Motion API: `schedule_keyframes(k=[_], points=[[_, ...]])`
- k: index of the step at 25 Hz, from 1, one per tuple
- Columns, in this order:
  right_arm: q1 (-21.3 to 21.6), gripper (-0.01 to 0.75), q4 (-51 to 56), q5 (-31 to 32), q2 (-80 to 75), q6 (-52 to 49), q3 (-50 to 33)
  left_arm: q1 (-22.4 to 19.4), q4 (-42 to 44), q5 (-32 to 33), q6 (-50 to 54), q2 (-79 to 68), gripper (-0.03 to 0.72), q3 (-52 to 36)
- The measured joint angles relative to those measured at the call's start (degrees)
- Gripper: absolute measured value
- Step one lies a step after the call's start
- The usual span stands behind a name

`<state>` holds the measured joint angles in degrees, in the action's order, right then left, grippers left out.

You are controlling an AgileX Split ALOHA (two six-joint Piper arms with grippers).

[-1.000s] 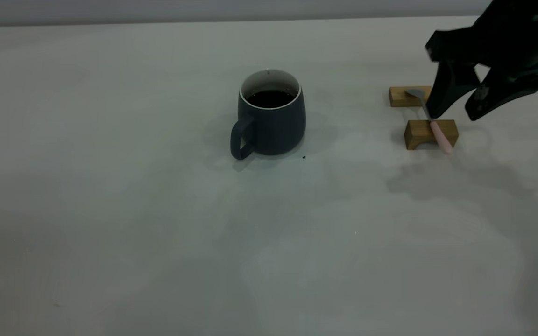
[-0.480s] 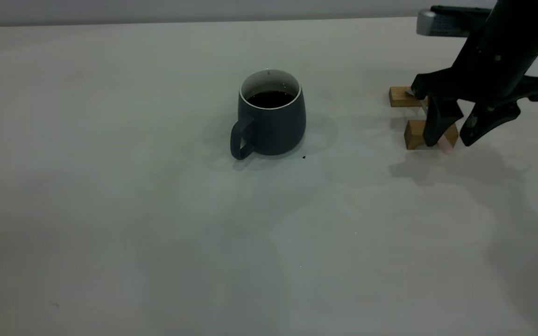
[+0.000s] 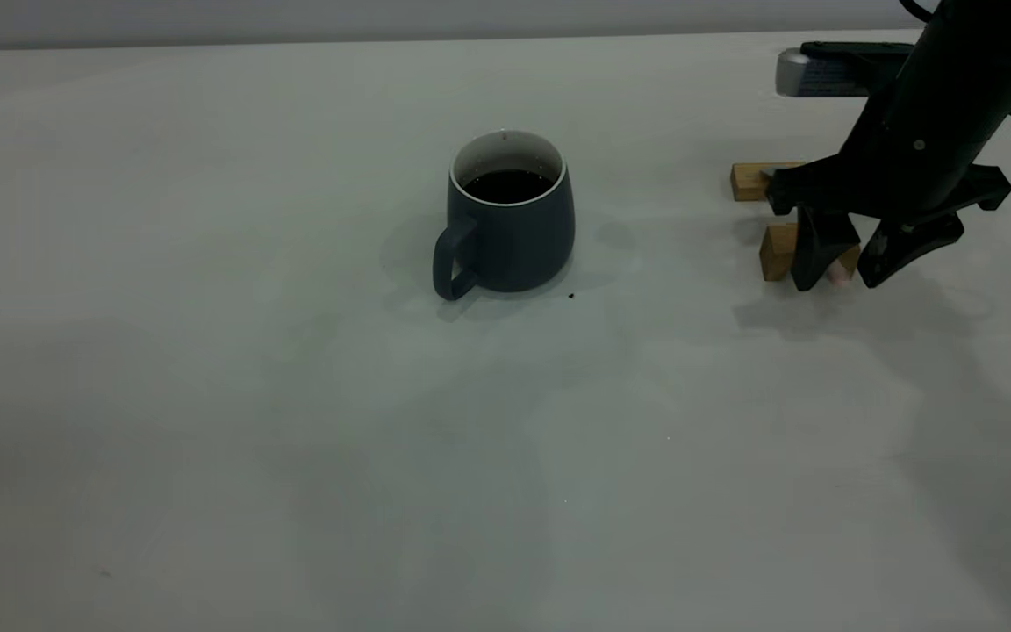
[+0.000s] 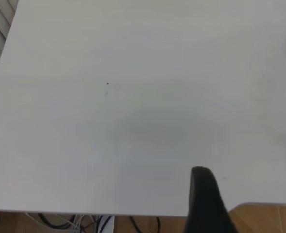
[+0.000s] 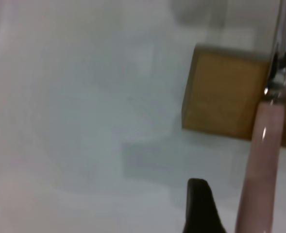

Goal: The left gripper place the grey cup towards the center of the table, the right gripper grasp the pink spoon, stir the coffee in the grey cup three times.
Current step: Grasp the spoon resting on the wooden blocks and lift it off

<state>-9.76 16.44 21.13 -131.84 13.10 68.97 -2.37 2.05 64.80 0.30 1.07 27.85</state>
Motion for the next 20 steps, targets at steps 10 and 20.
schedule_keyframes(k=[10,20], points=[[0.0,0.527,0.0,-2.9,-3.1,0.0,0.2,0.0,0.0,0.0,0.0,0.0,0.530,0.0],[0.0,0.221,-0.5,-3.0,-3.1,0.0,0.2,0.0,0.0,0.0,-0.3,0.0,0.530,0.0]])
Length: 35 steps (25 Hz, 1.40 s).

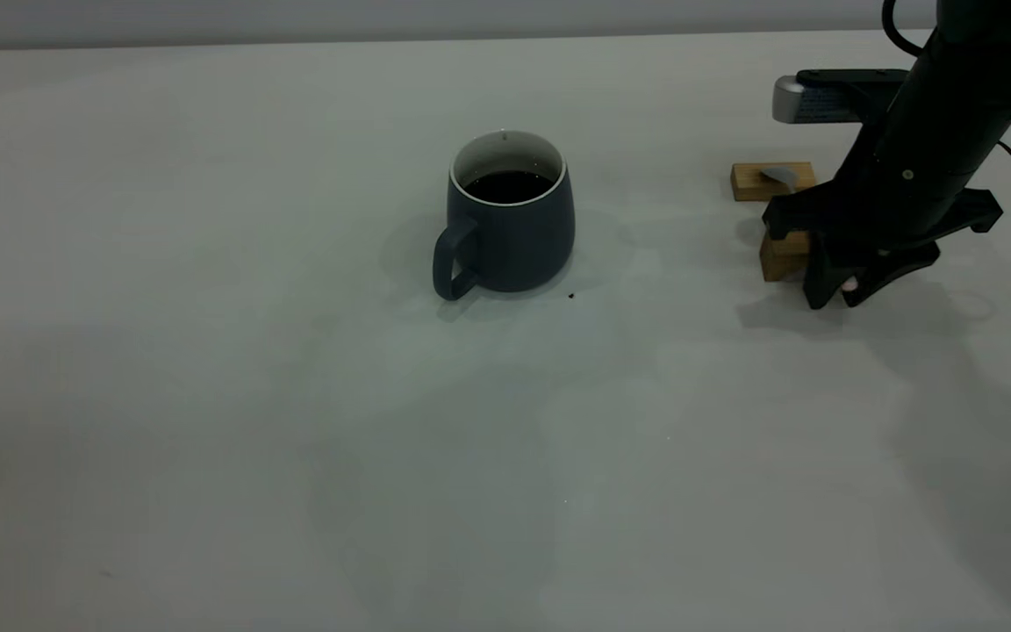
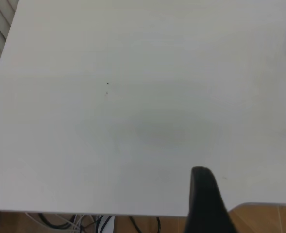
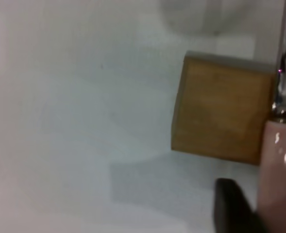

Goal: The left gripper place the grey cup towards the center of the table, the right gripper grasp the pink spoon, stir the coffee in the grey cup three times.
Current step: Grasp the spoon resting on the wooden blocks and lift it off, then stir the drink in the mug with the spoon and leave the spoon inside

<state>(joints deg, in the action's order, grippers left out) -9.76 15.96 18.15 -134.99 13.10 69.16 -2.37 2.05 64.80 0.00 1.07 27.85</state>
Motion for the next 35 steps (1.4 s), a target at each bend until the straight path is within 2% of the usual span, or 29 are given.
schedule_keyframes(k=[1,2,8,11,20,26,31,35], points=[[0.0,0.146,-0.3,0.4,0.0,0.0,0.0,0.0,0.0,0.0,0.0,0.0,0.530,0.0],[0.0,0.114,-0.7,0.9,0.1,0.0,0.0,0.0,0.0,0.0,0.0,0.0,0.530,0.0],[0.0,0.119,-3.6,5.7,5.9,0.0,0.0,0.0,0.0,0.0,0.0,0.0,0.530,0.0],[-0.2,0.119,1.0,10.6,11.2,-0.2,0.0,0.0,0.0,0.0,0.0,0.0,0.530,0.0],[-3.7,0.119,41.5,29.9,14.8,6.8,1.0,0.0,0.0,0.0,0.3,0.0,0.530,0.0],[-5.5,0.119,61.7,36.6,13.3,7.7,2.1,0.0,0.0,0.0,0.3,0.0,0.530,0.0],[-7.4,0.119,79.2,38.0,12.7,-3.5,2.3,0.0,0.0,0.0,0.3,0.0,0.530,0.0],[-7.5,0.119,83.9,38.0,12.7,-19.3,2.3,0.0,0.0,0.0,0.3,0.0,0.530,0.0]])
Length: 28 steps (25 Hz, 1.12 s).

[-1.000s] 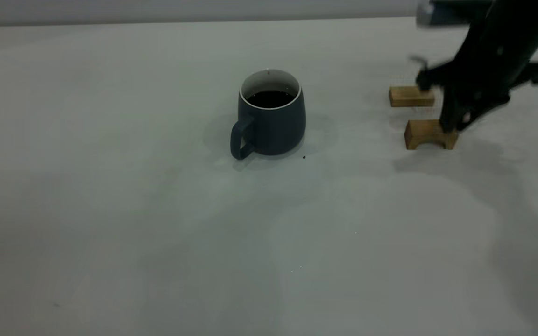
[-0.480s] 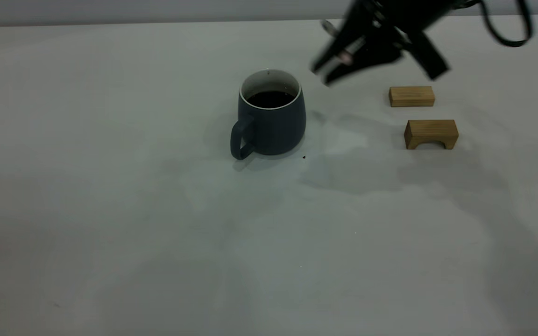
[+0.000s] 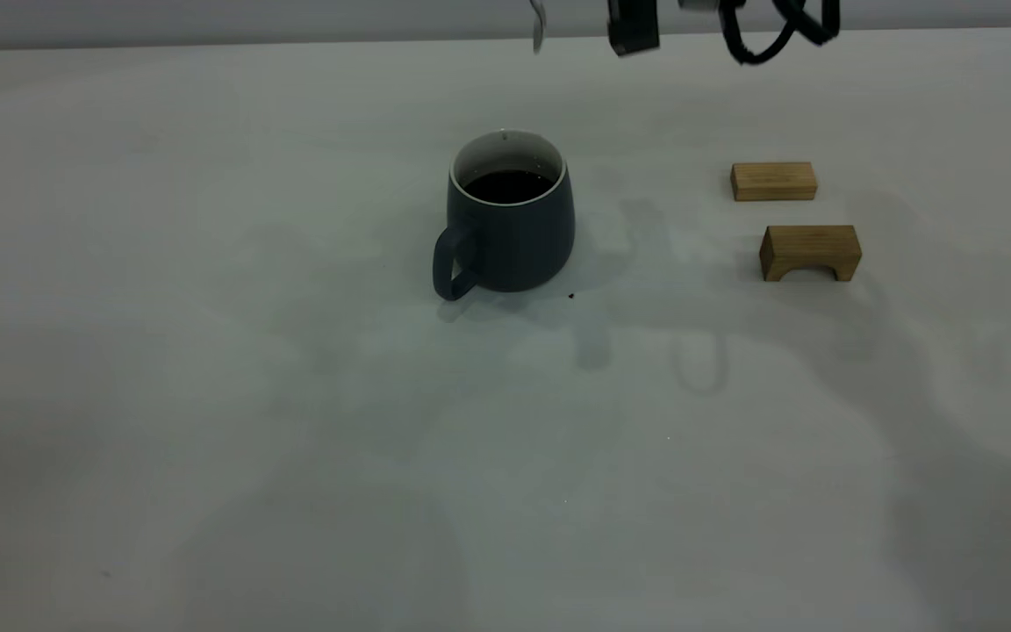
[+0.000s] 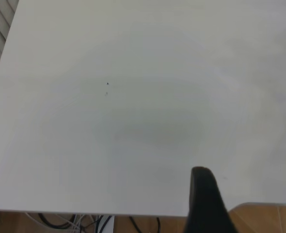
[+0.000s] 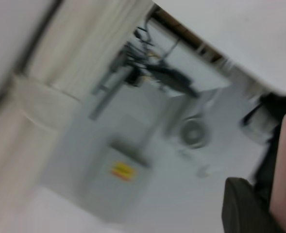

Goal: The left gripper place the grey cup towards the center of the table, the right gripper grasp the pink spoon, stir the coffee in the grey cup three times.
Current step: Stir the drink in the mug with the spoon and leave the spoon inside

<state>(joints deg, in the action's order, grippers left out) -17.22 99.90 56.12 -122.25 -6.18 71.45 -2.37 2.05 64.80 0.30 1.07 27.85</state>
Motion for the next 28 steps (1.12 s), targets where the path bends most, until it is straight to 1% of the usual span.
schedule_keyframes(k=[3,4,6,10,12,20,28], points=[[-0.3,0.119,0.5,-0.2,0.0,-13.2,0.0,0.0,0.0,0.0,0.0,0.0,0.530,0.0],[-0.4,0.119,0.6,-0.2,0.0,-16.5,0.0,0.0,0.0,0.0,0.0,0.0,0.530,0.0],[-0.5,0.119,0.6,-0.2,-0.1,-19.8,0.0,0.0,0.0,0.0,0.0,0.0,0.530,0.0],[-0.5,0.119,0.7,-1.1,-0.6,-21.1,0.1,0.0,0.0,0.0,0.0,0.0,0.530,0.0],[-0.5,0.119,0.7,-0.8,-2.2,-21.3,1.5,0.0,0.0,0.0,0.0,0.0,0.530,0.0],[-0.5,0.119,0.8,1.5,-14.1,-21.3,11.2,0.0,0.0,0.0,-0.3,0.0,0.530,0.0],[-0.5,0.119,0.8,2.6,-18.7,-21.2,12.0,0.0,0.0,0.0,0.0,0.0,0.530,0.0]])
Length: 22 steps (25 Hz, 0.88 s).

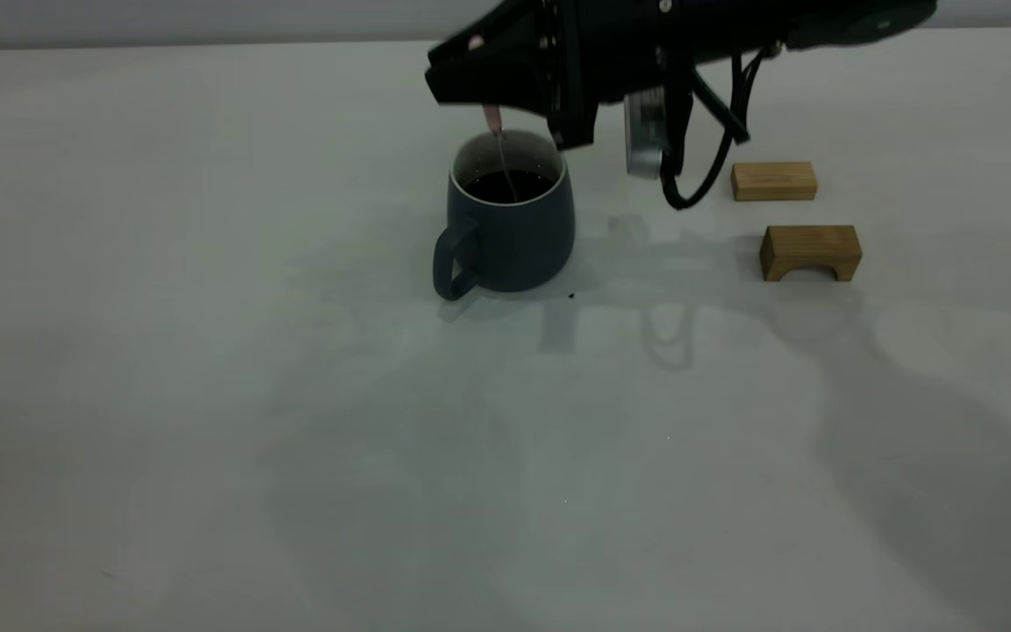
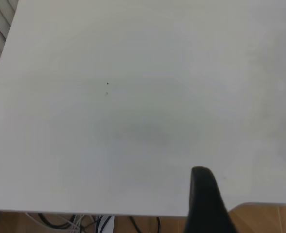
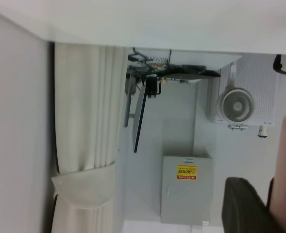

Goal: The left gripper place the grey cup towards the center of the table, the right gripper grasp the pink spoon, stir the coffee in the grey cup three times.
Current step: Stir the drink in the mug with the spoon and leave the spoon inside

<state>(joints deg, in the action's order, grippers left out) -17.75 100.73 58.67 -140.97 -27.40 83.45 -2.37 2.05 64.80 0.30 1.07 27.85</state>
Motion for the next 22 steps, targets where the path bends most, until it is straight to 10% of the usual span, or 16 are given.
schedule_keyframes(k=[22], points=[[0.3,0.119,-1.5,1.2,-3.2,1.2,6.6,0.0,0.0,0.0,0.0,0.0,0.530,0.0]])
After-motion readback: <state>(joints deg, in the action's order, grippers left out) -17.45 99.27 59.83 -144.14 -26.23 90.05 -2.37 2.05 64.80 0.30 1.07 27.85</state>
